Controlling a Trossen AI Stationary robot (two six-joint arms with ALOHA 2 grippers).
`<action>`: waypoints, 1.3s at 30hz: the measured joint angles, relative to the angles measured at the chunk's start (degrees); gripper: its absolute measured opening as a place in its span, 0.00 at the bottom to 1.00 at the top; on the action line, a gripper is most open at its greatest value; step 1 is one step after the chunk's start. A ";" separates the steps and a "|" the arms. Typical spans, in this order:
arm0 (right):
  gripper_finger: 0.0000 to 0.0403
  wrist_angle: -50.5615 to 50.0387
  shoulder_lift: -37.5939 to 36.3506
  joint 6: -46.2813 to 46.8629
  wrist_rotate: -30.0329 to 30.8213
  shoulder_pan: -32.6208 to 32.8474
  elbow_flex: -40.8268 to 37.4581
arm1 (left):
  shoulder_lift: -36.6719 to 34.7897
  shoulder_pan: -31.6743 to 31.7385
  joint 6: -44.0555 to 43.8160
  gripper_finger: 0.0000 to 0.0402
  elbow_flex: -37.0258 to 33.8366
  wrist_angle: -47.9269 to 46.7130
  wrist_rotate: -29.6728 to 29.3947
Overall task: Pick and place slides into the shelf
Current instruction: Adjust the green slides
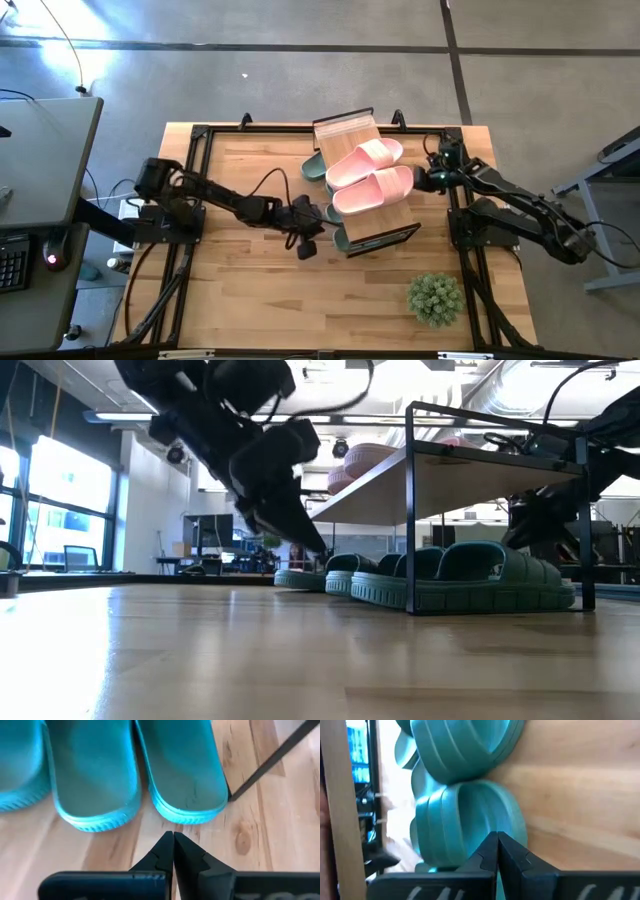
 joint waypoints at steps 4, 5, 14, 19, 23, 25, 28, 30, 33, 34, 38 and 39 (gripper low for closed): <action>0.00 0.23 0.00 -0.69 1.78 -2.08 0.00 | -2.93 0.00 -0.02 0.00 -0.02 -2.07 -2.06; 0.00 0.29 0.00 -0.90 1.81 -2.84 0.00 | -3.57 0.00 -0.04 0.00 -0.02 -2.37 -2.35; 0.00 8.13 4.64 0.94 -4.31 -9.55 0.00 | -5.58 1.26 -3.09 0.00 -0.02 -6.22 -6.09; 0.00 17.83 12.48 3.77 -9.55 -10.88 0.00 | -5.91 4.97 -4.09 0.00 -0.04 -6.34 -3.24; 0.00 23.69 17.82 5.71 -11.77 -11.12 0.02 | -7.08 8.23 -3.52 0.00 -0.04 -6.46 -1.05; 0.00 24.21 19.00 5.60 -10.87 -11.11 0.02 | -8.10 9.75 -1.89 0.00 -0.04 -6.48 -1.00; 0.00 24.21 19.32 5.63 -9.20 -11.11 0.02 | -9.64 12.64 -0.02 0.00 -0.02 -7.86 -1.53; 0.00 24.39 19.10 6.51 -8.85 -11.09 0.02 | -10.21 15.10 0.56 0.00 0.00 -9.59 -1.69; 0.00 24.71 19.04 7.57 -6.92 -11.09 0.02 | -10.41 19.33 1.51 0.00 0.00 -14.06 -1.60; 0.00 24.70 19.04 7.85 -5.78 -11.09 0.01 | -10.43 20.80 2.15 0.00 -0.01 -15.68 -1.11; 0.00 25.12 18.73 10.60 -0.53 -11.09 0.02 | -10.41 27.00 6.73 0.00 -0.02 -19.74 2.64; 0.00 25.50 18.73 11.45 0.27 -11.09 0.01 | -10.41 28.56 8.00 0.00 -0.04 -20.52 4.06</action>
